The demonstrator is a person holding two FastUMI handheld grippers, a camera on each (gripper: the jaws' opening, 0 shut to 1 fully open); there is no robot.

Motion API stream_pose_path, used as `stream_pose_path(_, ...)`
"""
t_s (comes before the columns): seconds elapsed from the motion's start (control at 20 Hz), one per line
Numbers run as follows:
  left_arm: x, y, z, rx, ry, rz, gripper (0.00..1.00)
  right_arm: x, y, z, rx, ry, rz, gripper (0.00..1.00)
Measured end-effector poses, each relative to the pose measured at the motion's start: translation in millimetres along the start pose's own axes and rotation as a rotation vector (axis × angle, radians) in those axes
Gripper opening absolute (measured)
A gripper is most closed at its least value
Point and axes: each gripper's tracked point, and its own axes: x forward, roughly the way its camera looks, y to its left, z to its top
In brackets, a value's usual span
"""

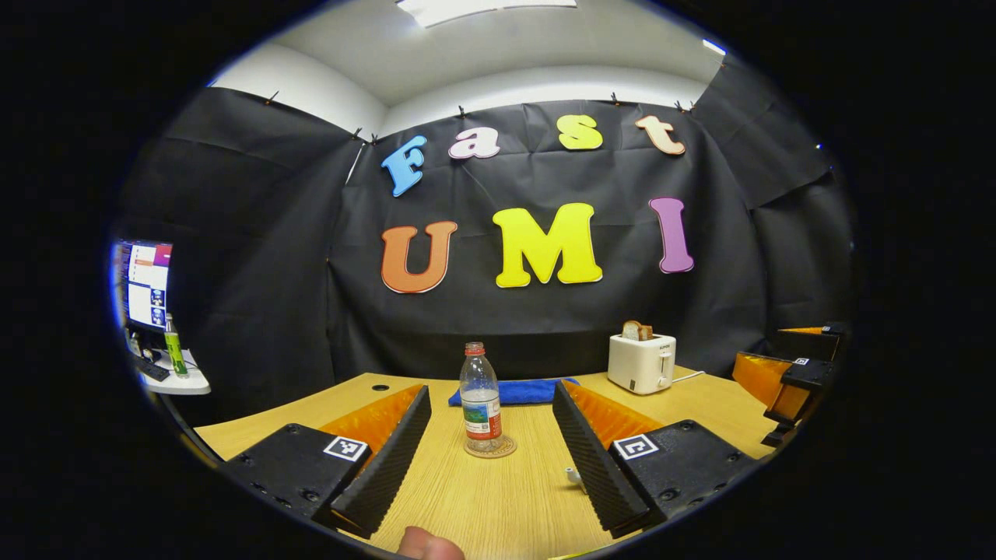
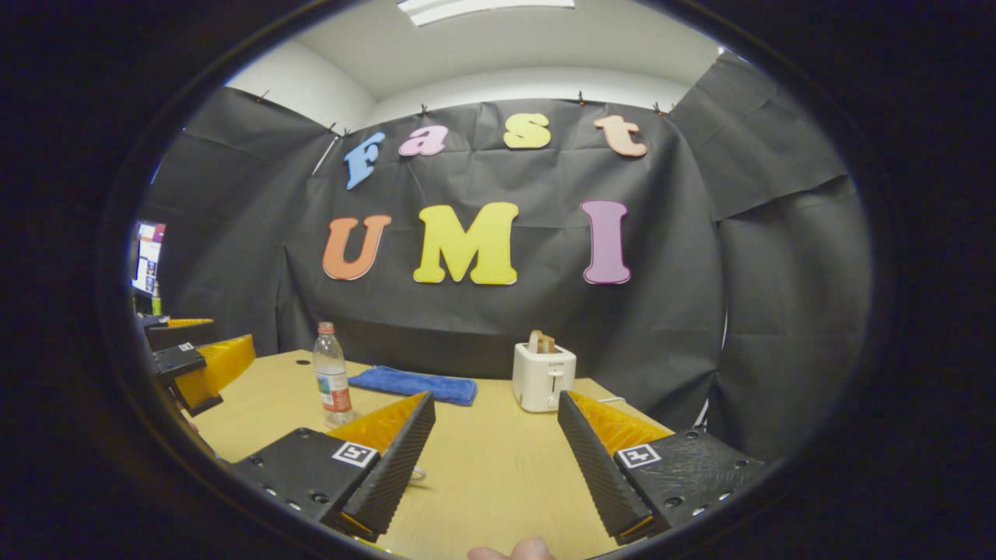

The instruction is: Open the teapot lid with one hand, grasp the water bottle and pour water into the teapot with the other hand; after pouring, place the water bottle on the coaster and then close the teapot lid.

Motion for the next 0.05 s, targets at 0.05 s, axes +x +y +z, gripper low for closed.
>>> stream_pose_path(0.05, 0.9, 0.4, 0.2, -0.004, -0.001, -0.002, 0.98, 0.2, 2.1, 1.5, 0.0, -0.004, 0.001, 0.94)
